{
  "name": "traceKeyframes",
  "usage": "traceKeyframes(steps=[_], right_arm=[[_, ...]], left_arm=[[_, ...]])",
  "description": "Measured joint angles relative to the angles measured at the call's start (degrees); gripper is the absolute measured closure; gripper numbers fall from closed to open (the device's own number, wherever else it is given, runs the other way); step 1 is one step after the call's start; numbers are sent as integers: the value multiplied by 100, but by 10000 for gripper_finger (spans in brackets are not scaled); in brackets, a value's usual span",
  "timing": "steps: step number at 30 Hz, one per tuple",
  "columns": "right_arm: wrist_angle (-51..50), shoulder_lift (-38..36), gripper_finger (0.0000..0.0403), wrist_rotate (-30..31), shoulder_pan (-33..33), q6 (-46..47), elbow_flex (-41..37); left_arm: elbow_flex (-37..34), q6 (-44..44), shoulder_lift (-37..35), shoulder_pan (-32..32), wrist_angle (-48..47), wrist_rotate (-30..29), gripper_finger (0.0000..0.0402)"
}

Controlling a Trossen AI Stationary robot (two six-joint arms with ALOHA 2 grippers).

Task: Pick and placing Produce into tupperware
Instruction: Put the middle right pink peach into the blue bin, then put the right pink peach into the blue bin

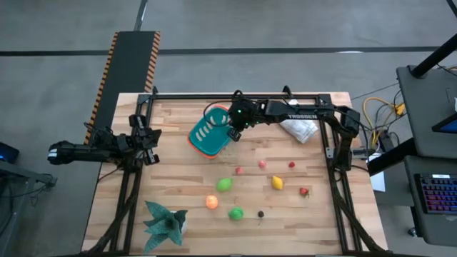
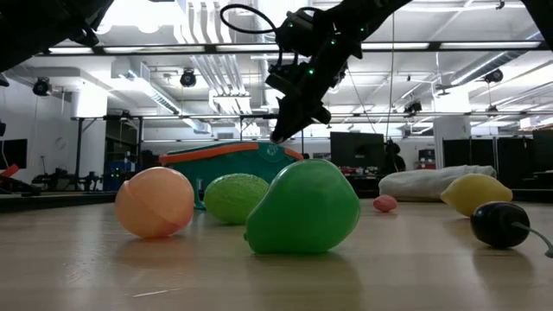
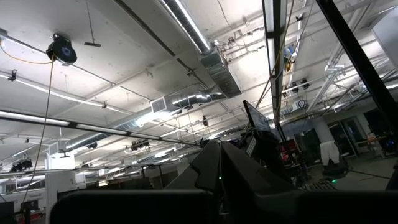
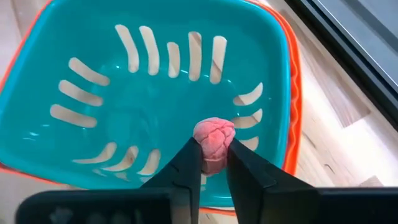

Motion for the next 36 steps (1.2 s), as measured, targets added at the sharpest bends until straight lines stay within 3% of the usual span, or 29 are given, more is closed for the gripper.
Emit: traceKeyframes(steps=[14,18,23,32,36], right_arm=[[-196,-140,219,-173,1,-96,-4],[-972,-603,210,-608,62,-63,-7],[-1909,-1292,209,-646,509,-100,-156],[-1947,-2400,209,-641,1386,-205,-1503],[-1499,-2634,209,-642,1550,-1,-2267]], left_arm=[[0,-2,2,1,0,0,402],[0,-2,2,0,0,-2,402],[0,-2,4,1,1,0,402],[0,-2,15,1,-13,-2,402],[0,-2,15,0,-9,-2,402]])
